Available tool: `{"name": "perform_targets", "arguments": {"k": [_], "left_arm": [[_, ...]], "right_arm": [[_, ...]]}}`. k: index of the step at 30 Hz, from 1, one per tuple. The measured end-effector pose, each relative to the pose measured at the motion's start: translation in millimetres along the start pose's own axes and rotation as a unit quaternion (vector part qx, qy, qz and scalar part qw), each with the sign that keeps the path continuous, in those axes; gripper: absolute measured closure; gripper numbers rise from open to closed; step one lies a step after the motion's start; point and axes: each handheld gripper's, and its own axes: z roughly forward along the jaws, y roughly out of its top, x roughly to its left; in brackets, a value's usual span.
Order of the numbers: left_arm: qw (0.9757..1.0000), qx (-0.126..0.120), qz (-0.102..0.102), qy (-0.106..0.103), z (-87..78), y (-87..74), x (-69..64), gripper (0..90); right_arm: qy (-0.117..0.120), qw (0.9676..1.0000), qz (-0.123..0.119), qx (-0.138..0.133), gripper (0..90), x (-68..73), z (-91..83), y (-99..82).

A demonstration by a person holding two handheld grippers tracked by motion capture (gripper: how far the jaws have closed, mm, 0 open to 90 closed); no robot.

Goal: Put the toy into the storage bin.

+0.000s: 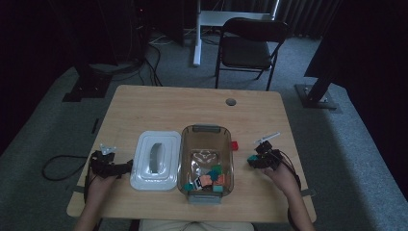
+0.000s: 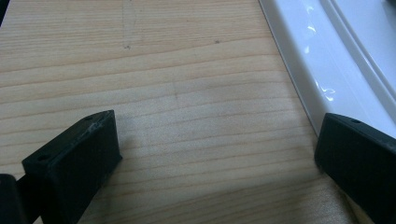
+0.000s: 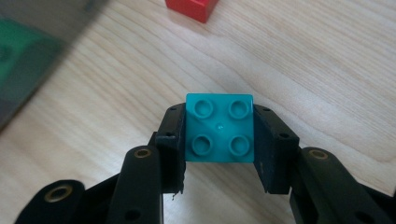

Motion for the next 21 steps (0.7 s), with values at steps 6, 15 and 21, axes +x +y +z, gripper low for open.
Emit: {"name": "perform_targets", "arguments": {"k": [6,15,21], "left_arm": [[1.0,0.0,0.0,0.0,0.0,0.0,0.0,0.5],[1.0,0.0,0.0,0.0,0.0,0.0,0.0,0.5],[1.0,0.0,0.0,0.0,0.0,0.0,0.0,0.5]], "right_arm": [[0.011,0.9997,-0.02,-0.011,58.8,6.5,-17.2,1.4],[0.024,0.9982,-0.046,-0.029,58.8,18.3,-41.5,6.7],[0.045,0.996,-0.061,-0.048,58.8,26.0,-57.5,9.0]]}}
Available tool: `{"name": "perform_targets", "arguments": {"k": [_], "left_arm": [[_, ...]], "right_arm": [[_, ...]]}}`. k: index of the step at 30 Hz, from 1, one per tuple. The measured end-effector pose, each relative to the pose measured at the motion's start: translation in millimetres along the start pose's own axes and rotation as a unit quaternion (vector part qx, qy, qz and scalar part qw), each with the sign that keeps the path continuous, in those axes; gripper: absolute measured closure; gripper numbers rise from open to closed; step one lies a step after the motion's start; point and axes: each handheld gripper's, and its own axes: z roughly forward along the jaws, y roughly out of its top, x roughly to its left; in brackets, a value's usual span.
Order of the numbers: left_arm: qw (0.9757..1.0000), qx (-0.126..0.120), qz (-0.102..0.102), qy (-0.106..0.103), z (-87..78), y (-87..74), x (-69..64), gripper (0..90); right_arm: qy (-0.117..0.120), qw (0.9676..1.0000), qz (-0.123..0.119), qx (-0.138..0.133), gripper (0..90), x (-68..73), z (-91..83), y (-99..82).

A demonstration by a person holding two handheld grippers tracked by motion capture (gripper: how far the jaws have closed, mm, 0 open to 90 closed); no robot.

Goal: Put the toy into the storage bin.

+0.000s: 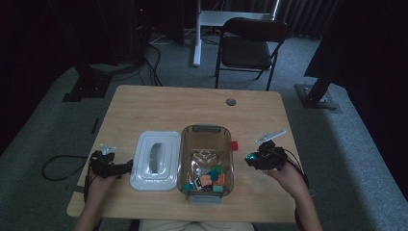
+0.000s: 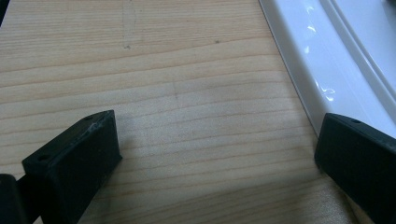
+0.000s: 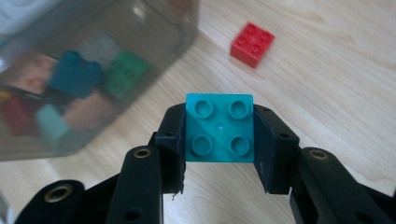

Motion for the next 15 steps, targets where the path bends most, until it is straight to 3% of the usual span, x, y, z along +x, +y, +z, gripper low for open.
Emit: {"name": "perform_targets", "arguments": {"k": [8,15], "left_arm": [[1.0,0.001,0.0,0.0,-0.1,0.0,0.0,0.5],[1.0,0.0,0.0,0.0,0.0,0.0,0.0,0.5]], "right_arm": [[0.008,0.9988,-0.04,-0.027,58.8,19.5,-28.5,14.5],[0.033,0.996,-0.076,-0.033,58.8,34.5,-37.5,30.1]]}}
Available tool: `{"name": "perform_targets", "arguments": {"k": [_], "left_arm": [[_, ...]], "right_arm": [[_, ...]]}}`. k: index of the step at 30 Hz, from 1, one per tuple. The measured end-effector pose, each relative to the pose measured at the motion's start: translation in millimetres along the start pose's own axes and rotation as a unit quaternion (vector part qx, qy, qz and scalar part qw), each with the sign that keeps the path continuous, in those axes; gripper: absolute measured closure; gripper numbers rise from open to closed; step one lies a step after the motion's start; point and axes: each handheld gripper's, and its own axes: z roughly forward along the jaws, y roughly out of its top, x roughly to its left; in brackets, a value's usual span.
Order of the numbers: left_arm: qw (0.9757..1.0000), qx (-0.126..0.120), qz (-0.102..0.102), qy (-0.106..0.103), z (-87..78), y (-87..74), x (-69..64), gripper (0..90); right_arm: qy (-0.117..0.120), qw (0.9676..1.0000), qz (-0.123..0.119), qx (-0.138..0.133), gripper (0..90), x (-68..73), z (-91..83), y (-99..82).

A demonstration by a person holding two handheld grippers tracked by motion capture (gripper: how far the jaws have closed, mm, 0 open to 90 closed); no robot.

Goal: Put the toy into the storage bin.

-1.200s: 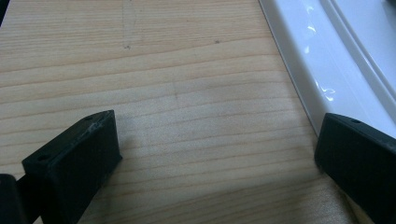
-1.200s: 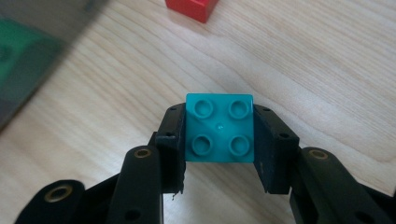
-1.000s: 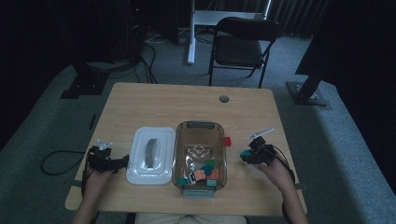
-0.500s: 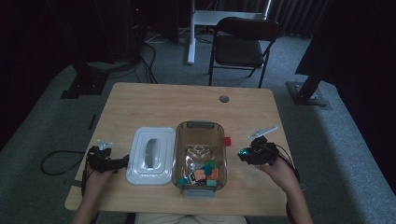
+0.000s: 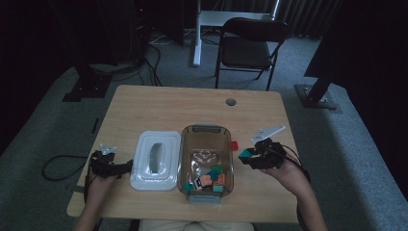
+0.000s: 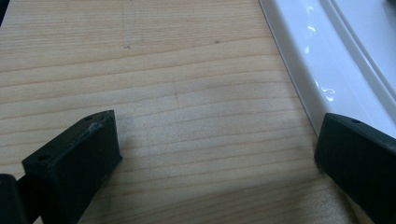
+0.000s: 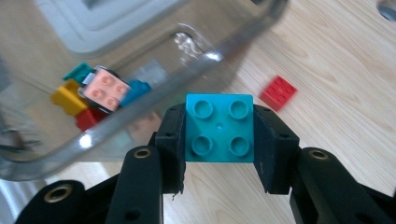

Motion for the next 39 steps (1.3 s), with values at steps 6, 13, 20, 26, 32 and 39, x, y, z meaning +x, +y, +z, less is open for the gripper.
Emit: {"name": "perform_targets", "arguments": {"k": [6,13,20,26,32,39], "left_arm": [[1.0,0.0,0.0,0.0,0.0,0.0,0.0,0.5],[1.0,0.0,0.0,0.0,0.0,0.0,0.0,0.5],[1.0,0.0,0.0,0.0,0.0,0.0,0.0,0.5],[1.0,0.0,0.0,0.0,0.0,0.0,0.0,0.5],[1.0,0.0,0.0,0.0,0.0,0.0,0.0,0.5],[1.0,0.0,0.0,0.0,0.0,0.0,0.0,0.5]], "right_arm": [[0.022,0.9991,-0.036,0.001,58.8,13.6,0.2,17.0],[0.04,0.9964,-0.075,0.007,58.8,30.7,6.0,35.4],[0.076,0.9906,-0.112,0.02,58.8,47.5,19.0,50.4],[0.088,0.9847,-0.143,0.045,58.8,62.8,38.3,58.7],[0.116,0.9775,-0.162,0.068,58.8,75.6,60.3,61.2],[0.127,0.9728,-0.173,0.087,58.7,83.4,74.6,62.0]]}}
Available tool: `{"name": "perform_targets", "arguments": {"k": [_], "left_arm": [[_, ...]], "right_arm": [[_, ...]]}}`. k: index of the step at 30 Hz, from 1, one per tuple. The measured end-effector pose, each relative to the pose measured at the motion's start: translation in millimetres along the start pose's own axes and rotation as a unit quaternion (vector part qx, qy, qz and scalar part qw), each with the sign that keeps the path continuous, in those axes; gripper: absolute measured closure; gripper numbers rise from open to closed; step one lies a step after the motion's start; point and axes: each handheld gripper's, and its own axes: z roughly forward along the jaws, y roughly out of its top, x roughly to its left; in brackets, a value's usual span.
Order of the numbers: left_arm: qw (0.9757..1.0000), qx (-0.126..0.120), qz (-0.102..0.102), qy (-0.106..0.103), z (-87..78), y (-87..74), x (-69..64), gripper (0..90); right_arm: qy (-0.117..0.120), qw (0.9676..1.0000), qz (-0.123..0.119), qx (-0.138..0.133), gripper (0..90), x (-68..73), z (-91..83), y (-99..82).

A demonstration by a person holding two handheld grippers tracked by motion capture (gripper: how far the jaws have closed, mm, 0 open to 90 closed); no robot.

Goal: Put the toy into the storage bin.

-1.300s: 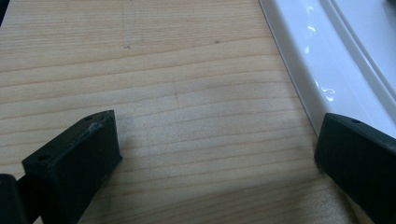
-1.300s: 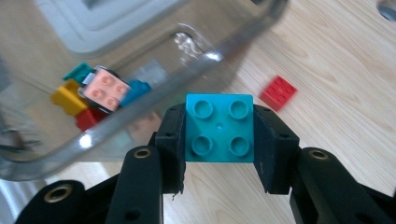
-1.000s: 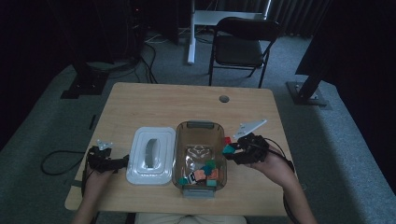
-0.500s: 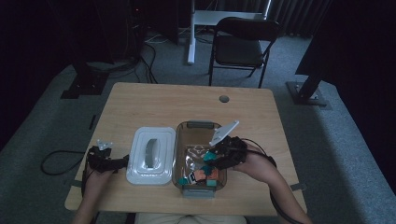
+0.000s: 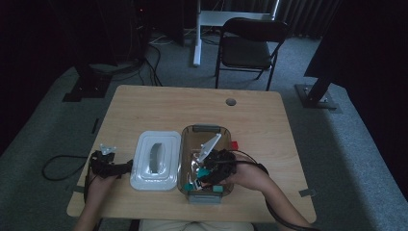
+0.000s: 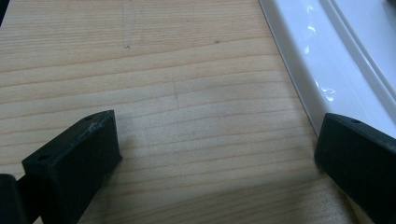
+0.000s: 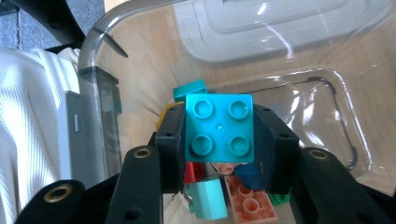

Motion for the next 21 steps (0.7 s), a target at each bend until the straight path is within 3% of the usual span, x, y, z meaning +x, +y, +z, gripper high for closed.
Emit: {"name": "perform_targets", "arguments": {"k": [6,7,14,21], "left_arm": [[1.0,0.0,0.0,0.0,0.0,0.0,0.0,0.5],[1.0,0.0,0.0,0.0,0.0,0.0,0.0,0.5],[1.0,0.0,0.0,0.0,0.0,0.0,0.0,0.5],[1.0,0.0,0.0,0.0,0.0,0.0,0.0,0.5]], "right_arm": [[0.013,0.9998,0.003,0.013,58.7,-1.5,9.6,0.9],[0.019,0.9993,-0.006,0.033,58.7,1.5,16.5,1.2],[0.04,0.9977,-0.015,0.054,58.5,1.0,27.0,0.2],[0.044,0.9975,-0.009,0.055,55.2,0.2,26.5,-0.6]]}}
